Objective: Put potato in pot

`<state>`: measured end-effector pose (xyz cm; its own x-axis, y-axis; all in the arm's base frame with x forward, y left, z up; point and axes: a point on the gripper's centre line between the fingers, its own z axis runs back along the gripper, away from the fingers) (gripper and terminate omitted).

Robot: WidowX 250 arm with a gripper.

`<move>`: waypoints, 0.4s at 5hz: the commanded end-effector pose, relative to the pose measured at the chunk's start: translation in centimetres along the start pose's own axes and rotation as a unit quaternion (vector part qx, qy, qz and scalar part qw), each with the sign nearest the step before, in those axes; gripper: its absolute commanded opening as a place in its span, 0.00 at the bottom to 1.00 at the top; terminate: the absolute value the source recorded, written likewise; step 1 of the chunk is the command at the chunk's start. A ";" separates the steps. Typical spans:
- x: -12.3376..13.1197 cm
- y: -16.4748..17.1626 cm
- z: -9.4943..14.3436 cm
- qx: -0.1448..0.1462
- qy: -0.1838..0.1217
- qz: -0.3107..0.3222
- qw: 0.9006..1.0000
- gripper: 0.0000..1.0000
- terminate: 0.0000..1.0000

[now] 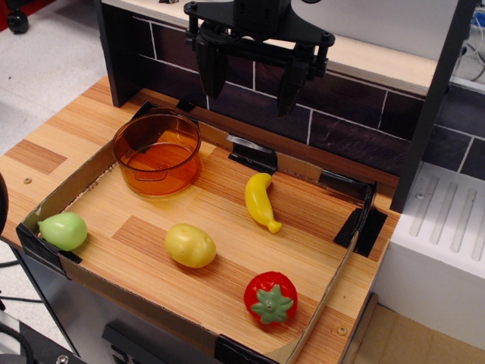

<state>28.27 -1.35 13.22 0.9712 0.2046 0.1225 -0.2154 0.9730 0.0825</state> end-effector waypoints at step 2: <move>-0.6 1.6 0.2 -0.033 0.056 0.127 0.990 1.00 0.00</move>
<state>26.68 -0.06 12.35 0.8849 0.4656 -0.0169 -0.4654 0.8850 0.0106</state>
